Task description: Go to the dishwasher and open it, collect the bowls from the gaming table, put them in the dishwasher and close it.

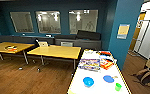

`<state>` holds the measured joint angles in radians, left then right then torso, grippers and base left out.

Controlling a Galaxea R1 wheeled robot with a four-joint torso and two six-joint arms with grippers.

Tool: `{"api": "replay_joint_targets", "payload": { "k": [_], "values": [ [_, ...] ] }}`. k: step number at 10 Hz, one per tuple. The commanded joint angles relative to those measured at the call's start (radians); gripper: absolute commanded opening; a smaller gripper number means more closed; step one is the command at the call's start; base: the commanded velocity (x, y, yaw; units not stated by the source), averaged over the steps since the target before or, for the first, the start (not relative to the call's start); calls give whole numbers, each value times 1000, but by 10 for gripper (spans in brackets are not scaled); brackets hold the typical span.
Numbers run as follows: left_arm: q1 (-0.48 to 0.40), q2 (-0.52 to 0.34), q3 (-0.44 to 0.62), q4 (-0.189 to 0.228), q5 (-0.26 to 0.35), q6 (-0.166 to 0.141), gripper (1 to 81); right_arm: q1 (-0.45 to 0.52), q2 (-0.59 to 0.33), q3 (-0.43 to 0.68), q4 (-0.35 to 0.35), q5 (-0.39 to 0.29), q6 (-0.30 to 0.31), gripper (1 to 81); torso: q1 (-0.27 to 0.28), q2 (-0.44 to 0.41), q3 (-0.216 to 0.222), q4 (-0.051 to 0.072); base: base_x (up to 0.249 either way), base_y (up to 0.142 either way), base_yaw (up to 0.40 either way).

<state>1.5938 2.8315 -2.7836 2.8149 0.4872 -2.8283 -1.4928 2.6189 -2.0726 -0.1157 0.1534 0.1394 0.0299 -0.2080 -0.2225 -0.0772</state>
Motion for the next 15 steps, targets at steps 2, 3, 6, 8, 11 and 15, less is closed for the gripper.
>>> {"api": "replay_joint_targets", "payload": {
  "k": [2, 3, 6, 8, 11, 15],
  "values": [
    [-5, 39, -10, 65, -76, -52, 811, 56, -20, 13, 4, -44, 0, 811, 0, 0, 0, 0, 0, 0, 0],
    [-5, 49, -7, 65, -96, -52, 811, 57, -20, 16, 4, -44, 0, 811, 0, 0, 0, 0, 0, 0, 0],
    [-13, 82, 13, 65, -237, -52, 811, 56, -18, 16, 4, -44, 0, 811, 0, 0, 0, 0, 0, 0, 0],
    [-21, 27, 143, 65, -277, -52, 811, 56, -15, 14, 4, -44, 0, 811, 0, 0, 0, 0, 0, 0, 0],
    [-21, -121, 433, 65, -262, -52, 811, 54, -14, 11, 2, -44, 0, 811, 0, 0, 0, 0, 0, 0, 0],
    [-28, -130, 453, 65, -263, -52, 811, 59, -24, 31, 2, -44, 0, 811, 0, 0, 0, 0, 0, 0, 0]
  ]
}}
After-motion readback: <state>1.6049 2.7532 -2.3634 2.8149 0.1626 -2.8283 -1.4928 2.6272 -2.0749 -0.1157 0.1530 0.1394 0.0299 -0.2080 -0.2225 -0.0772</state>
